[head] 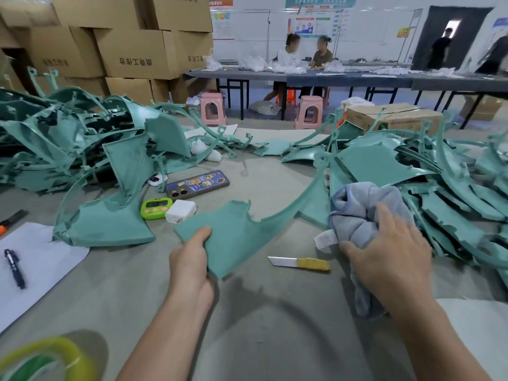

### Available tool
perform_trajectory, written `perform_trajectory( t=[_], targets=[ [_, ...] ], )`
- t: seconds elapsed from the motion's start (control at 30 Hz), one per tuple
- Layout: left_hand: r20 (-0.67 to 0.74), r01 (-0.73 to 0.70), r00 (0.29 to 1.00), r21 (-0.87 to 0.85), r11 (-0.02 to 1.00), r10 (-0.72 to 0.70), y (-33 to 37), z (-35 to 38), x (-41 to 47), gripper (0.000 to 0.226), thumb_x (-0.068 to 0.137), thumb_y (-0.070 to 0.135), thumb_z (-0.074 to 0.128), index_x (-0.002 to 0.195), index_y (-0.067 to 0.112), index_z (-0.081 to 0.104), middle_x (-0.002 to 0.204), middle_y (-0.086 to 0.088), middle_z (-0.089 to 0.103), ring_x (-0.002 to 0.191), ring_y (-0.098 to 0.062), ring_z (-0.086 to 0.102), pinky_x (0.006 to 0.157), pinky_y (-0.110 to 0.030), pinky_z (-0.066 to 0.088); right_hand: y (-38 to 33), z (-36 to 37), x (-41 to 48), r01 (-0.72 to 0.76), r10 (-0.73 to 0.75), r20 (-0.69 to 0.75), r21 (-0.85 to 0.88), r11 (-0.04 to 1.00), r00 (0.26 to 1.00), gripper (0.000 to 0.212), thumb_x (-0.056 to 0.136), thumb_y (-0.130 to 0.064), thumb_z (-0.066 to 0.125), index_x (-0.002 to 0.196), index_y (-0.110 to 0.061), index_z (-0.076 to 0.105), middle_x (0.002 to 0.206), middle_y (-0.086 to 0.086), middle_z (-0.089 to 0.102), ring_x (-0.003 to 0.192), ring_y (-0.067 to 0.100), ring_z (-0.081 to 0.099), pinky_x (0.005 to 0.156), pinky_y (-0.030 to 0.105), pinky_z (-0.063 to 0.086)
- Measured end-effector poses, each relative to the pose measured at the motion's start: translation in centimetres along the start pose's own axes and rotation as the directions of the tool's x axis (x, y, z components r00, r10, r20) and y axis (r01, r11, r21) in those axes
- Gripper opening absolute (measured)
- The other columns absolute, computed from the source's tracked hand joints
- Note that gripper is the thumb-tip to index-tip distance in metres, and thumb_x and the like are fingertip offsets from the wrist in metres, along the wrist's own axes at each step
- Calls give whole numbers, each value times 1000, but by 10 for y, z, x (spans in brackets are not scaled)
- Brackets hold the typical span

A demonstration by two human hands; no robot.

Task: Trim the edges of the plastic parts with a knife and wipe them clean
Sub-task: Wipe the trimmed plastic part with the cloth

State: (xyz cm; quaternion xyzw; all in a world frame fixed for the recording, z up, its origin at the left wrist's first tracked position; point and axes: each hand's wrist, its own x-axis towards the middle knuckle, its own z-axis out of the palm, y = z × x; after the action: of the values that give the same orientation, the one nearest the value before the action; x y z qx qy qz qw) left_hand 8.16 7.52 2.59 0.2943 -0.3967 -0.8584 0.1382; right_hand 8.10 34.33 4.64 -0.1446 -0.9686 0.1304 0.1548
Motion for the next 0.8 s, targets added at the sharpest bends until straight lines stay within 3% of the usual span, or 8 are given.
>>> perform_trajectory(
  t=[0.03, 0.1, 0.27, 0.37, 0.43, 0.57, 0.73, 0.8],
  targets=[
    [13, -5, 1000, 0, 1000, 5, -1, 1, -1, 9, 91, 7, 67, 99, 9, 71, 81, -4, 79, 65, -18, 75, 49, -28, 57, 2, 0, 2, 4, -1, 54, -68, 998, 999, 47, 85, -49, 66, 124, -25, 54, 127, 7, 60, 122, 32, 50, 101, 45, 38],
    [43, -44, 998, -5, 999, 44, -2, 4, -3, 9, 92, 7, 66, 99, 10, 71, 85, -4, 79, 68, -17, 76, 50, -28, 58, 3, -2, 7, 67, -66, -44, 12, 998, 997, 12, 91, -34, 61, 96, -24, 63, 104, 6, 65, 100, 32, 54, 87, 43, 42],
    [139, -203, 971, 47, 978, 195, -9, 11, -9, 9, 94, 5, 65, 95, 7, 74, 91, -2, 79, 77, -13, 76, 58, -22, 56, -24, -9, -13, 450, -246, -436, 461, 765, 866, 12, 86, -23, 65, 94, -25, 74, 92, -6, 66, 88, 20, 57, 79, 32, 41],
    [221, -246, 947, 29, 969, 234, -12, 14, -11, 21, 97, 7, 60, 91, 13, 79, 98, -4, 79, 87, -18, 76, 68, -27, 59, -59, -4, -36, 573, -320, -483, 587, 571, 815, 16, 87, -30, 65, 99, -37, 73, 96, -19, 66, 95, 5, 61, 88, 17, 43],
    [315, -285, 916, 80, 955, 247, -15, 15, -14, 24, 99, 10, 58, 91, 14, 80, 98, -6, 79, 87, -19, 76, 69, -29, 60, -81, 7, -46, 534, -332, -419, 672, 513, 845, 12, 88, -33, 64, 95, -38, 72, 96, -24, 68, 98, -4, 62, 88, 9, 41],
    [374, -332, 899, 241, 912, 228, -23, 16, -20, 32, 101, 15, 57, 76, 11, 76, 79, -5, 76, 73, -15, 70, 65, -25, 56, -107, 25, -45, 203, -330, -55, 879, 432, 942, 15, 97, -38, 62, 106, -33, 74, 105, -24, 72, 105, -4, 64, 89, 12, 45],
    [259, -324, 928, 216, 921, 266, -18, 14, -12, 35, 104, 21, 52, 81, 8, 74, 73, 1, 77, 65, -4, 71, 56, -15, 52, -95, 32, -44, 487, -711, 85, 672, 559, 698, 65, 81, -50, 61, 143, -52, 42, 143, -34, 45, 138, -9, 37, 111, 22, 36],
    [248, -328, 931, 236, 915, 269, -20, 16, -12, 34, 104, 21, 53, 81, 8, 75, 75, 0, 77, 70, -6, 73, 60, -16, 54, -92, 38, -46, 575, -757, 127, 574, 583, 642, 91, 73, -46, 62, 156, -44, 25, 158, -30, 30, 150, -7, 17, 121, 28, 27]
  ],
)
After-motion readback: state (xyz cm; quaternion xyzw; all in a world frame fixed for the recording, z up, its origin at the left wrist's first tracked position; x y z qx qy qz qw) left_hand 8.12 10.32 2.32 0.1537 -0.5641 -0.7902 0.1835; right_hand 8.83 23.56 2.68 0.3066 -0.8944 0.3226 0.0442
